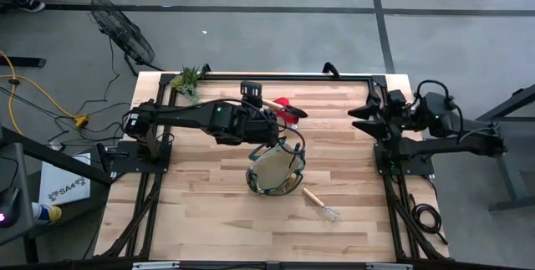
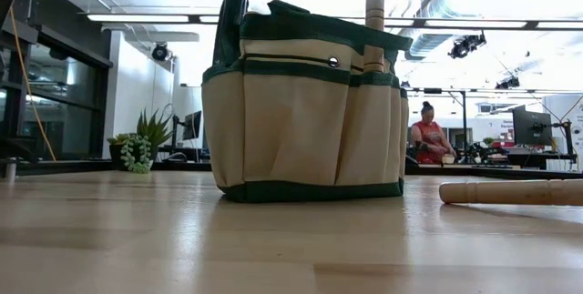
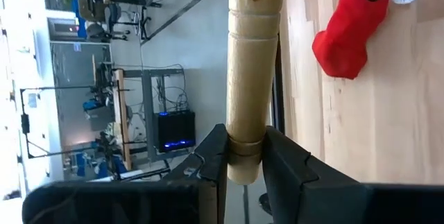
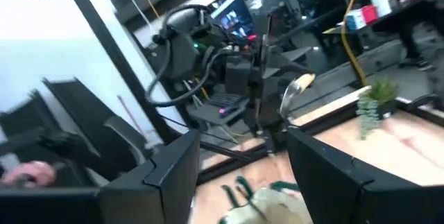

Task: Pick & Place Garden tools in Gardening bag
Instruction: Put the brown trowel into the white gardening bag

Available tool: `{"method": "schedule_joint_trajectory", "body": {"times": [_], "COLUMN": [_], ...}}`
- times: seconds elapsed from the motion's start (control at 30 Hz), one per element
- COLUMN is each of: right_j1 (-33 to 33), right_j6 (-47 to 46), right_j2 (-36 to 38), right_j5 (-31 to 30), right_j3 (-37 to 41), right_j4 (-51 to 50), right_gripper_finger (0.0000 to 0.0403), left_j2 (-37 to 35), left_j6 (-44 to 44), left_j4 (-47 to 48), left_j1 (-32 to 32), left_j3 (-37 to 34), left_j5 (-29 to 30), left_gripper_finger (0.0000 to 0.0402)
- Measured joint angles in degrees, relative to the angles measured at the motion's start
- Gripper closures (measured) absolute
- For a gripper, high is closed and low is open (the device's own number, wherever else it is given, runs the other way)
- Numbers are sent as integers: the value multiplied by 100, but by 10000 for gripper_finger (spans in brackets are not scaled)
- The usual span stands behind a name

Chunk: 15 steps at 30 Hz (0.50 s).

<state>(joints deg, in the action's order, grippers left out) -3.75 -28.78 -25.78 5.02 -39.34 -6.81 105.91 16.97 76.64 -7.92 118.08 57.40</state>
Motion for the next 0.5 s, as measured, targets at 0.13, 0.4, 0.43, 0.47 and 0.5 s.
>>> {"method": "schedule_joint_trajectory", "body": {"times": [0.13, 0.4, 0.43, 0.47, 0.5], "right_j1": [0, 2, 0, 0, 0], "right_j6": [449, 954, 956, 942, 923], "right_j2": [-614, -1905, -2054, -2195, -2333], "right_j5": [-231, -868, -943, -1010, -1075], "right_j3": [-503, -1733, -1880, -2029, -2156], "right_j4": [-104, -1220, -1363, -1476, -1622], "right_gripper_finger": [192, 192, 192, 192, 192], "left_j2": [0, 0, 0, 0, 0], "left_j6": [372, 1232, 1335, 1433, 1513], "left_j4": [7, 72, 114, 168, 215], "left_j1": [2, 2, 2, 2, 2], "left_j3": [0, -2, -2, -2, -2], "left_j5": [23, 25, 25, 25, 27], "left_gripper_finger": [344, 344, 344, 344, 344]}}
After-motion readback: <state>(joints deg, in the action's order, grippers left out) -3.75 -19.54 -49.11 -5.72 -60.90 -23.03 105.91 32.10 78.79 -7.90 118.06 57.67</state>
